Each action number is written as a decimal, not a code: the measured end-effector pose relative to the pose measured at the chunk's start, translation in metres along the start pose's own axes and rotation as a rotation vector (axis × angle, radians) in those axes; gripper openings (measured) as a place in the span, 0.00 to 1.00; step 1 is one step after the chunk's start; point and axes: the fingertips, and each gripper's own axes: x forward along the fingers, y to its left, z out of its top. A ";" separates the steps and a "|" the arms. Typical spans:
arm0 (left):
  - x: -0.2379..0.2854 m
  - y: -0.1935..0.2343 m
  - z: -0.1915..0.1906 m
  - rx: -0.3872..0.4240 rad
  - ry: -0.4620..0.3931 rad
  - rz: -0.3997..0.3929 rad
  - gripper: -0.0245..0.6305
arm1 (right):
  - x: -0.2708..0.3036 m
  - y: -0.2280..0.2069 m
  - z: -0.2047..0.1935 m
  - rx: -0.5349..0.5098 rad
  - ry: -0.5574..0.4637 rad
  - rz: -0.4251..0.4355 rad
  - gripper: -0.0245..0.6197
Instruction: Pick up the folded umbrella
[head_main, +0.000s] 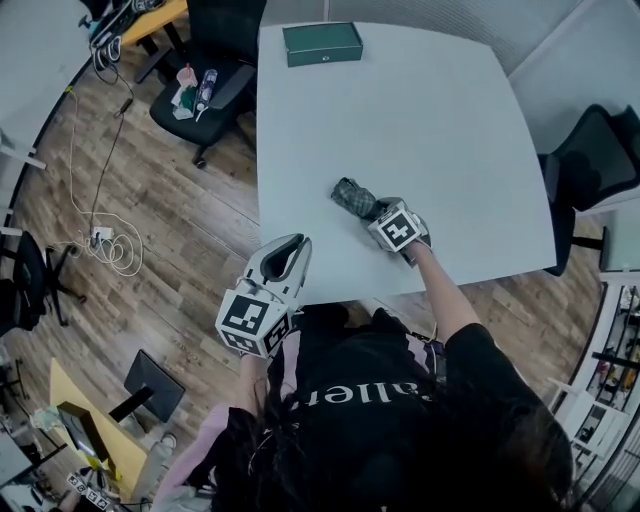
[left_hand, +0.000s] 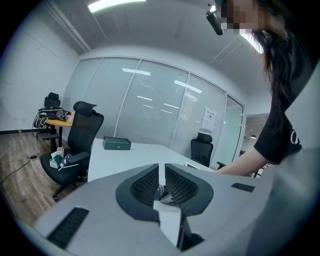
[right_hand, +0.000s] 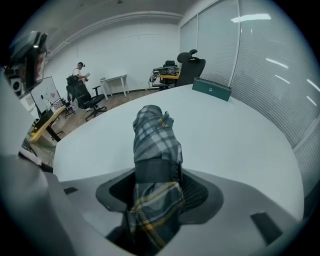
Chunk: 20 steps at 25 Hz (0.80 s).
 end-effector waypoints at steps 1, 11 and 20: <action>0.000 -0.001 -0.001 0.001 0.001 -0.004 0.12 | 0.000 -0.001 -0.002 0.022 0.003 -0.009 0.43; -0.006 0.001 -0.006 -0.001 0.004 -0.036 0.12 | -0.021 0.002 -0.009 0.293 -0.066 -0.049 0.39; 0.000 -0.013 -0.012 -0.012 0.011 -0.076 0.12 | -0.078 0.028 -0.005 0.479 -0.219 0.000 0.39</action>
